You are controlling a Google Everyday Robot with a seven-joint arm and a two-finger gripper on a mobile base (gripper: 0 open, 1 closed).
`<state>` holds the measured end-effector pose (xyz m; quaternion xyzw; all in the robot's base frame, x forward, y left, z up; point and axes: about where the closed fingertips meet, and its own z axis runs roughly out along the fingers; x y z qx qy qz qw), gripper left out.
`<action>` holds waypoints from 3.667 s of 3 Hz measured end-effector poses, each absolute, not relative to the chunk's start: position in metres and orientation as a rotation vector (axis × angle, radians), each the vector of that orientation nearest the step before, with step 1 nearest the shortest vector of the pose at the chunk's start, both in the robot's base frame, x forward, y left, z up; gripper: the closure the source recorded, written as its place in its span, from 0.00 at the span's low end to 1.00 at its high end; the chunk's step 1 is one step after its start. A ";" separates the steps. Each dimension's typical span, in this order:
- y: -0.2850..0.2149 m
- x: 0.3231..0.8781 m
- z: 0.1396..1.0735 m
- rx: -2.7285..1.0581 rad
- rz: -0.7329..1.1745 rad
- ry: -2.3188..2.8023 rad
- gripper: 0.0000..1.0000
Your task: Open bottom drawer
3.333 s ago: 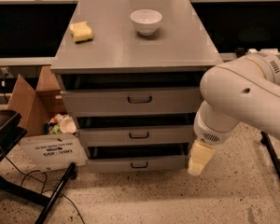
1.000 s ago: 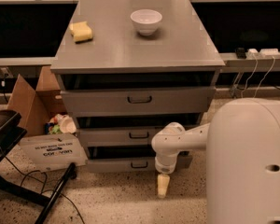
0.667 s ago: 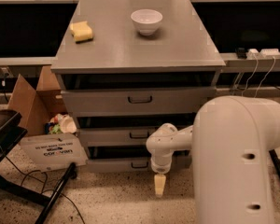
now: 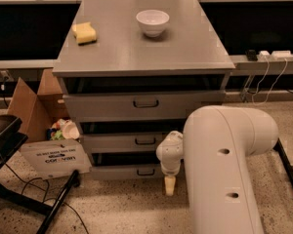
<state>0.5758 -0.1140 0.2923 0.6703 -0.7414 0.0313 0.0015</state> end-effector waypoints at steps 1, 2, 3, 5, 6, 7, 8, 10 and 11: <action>-0.123 0.609 0.267 2.116 0.135 -2.337 0.00; -0.127 0.631 0.237 2.093 0.098 -2.350 0.00; -0.131 0.643 0.217 2.075 0.056 -2.378 0.00; -0.174 0.610 0.212 1.935 0.054 -2.455 0.41; -0.211 0.516 0.192 1.744 -0.038 -2.434 0.64; -0.209 0.502 0.190 1.751 -0.048 -2.412 0.52; -0.195 0.508 0.197 1.823 -0.018 -2.404 0.29; -0.123 0.566 0.205 2.125 0.038 -2.409 0.00; -0.103 0.593 0.201 2.203 0.036 -2.425 0.00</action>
Offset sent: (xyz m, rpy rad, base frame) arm 0.0849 -0.0153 -0.0886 0.0281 0.0163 -0.0371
